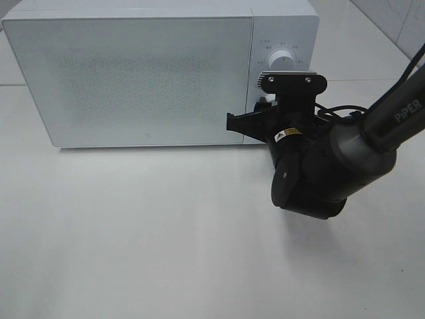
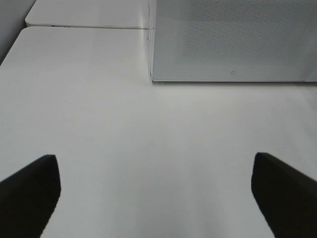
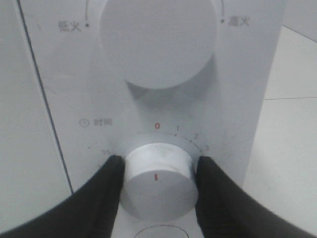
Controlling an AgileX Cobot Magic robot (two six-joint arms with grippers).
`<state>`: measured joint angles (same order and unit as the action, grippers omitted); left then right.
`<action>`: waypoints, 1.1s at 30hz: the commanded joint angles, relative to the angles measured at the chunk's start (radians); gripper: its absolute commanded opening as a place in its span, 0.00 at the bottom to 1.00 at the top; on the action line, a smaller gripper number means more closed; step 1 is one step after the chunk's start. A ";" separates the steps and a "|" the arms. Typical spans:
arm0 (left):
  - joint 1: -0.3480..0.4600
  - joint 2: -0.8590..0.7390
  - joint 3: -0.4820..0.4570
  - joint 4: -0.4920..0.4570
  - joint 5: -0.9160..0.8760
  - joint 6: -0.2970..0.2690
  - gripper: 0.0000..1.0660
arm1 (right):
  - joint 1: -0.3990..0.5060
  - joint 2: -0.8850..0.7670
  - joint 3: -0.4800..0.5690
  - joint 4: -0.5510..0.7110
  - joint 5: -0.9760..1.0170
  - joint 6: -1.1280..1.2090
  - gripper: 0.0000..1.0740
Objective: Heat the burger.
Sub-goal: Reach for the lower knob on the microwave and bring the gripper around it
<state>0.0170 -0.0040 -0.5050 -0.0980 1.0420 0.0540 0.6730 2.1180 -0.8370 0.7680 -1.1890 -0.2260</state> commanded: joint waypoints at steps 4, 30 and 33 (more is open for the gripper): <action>0.002 -0.022 0.001 -0.001 -0.005 -0.008 0.92 | -0.012 -0.014 -0.012 -0.162 -0.062 0.261 0.03; 0.002 -0.022 0.001 -0.001 -0.005 -0.008 0.92 | -0.012 -0.011 -0.011 -0.292 -0.061 1.450 0.03; 0.002 -0.022 0.001 -0.001 -0.005 -0.008 0.92 | -0.012 -0.003 -0.011 -0.286 -0.060 1.554 0.03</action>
<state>0.0170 -0.0040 -0.5050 -0.0980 1.0420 0.0540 0.6530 2.1210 -0.8070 0.6640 -1.2080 1.2540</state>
